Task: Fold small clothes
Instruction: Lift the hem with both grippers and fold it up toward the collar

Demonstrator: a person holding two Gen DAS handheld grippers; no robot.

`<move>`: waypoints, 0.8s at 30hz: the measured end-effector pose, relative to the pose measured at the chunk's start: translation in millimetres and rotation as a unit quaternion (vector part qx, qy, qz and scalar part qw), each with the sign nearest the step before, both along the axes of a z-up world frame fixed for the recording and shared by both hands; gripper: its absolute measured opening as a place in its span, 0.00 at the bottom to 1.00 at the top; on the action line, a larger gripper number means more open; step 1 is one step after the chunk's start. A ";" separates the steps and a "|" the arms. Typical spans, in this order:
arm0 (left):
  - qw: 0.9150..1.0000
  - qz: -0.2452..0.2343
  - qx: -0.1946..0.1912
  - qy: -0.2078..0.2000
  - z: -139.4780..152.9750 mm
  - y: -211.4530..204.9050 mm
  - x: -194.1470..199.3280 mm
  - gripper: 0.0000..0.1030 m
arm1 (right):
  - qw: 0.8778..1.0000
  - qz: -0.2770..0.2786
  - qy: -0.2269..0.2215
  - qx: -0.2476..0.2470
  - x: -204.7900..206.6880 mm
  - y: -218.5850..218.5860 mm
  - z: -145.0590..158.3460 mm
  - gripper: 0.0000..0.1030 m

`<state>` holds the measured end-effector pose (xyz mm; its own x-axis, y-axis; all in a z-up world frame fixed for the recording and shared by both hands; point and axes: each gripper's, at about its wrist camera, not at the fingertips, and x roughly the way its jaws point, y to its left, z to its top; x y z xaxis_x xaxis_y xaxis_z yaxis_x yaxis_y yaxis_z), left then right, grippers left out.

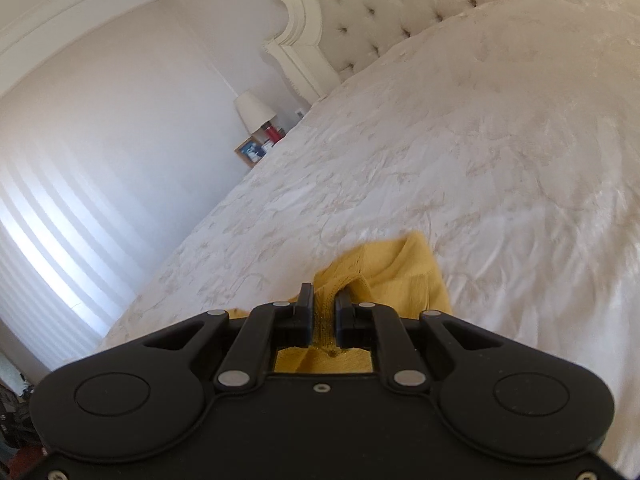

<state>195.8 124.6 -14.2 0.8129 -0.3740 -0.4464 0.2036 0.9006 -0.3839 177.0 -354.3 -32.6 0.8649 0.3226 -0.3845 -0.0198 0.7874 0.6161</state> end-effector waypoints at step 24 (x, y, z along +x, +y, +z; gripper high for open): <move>0.993 0.088 0.069 0.025 -45.4 11.2 98.7 0.31 | 0.995 -0.045 0.062 -0.071 97.5 -1.6 -57.4 0.44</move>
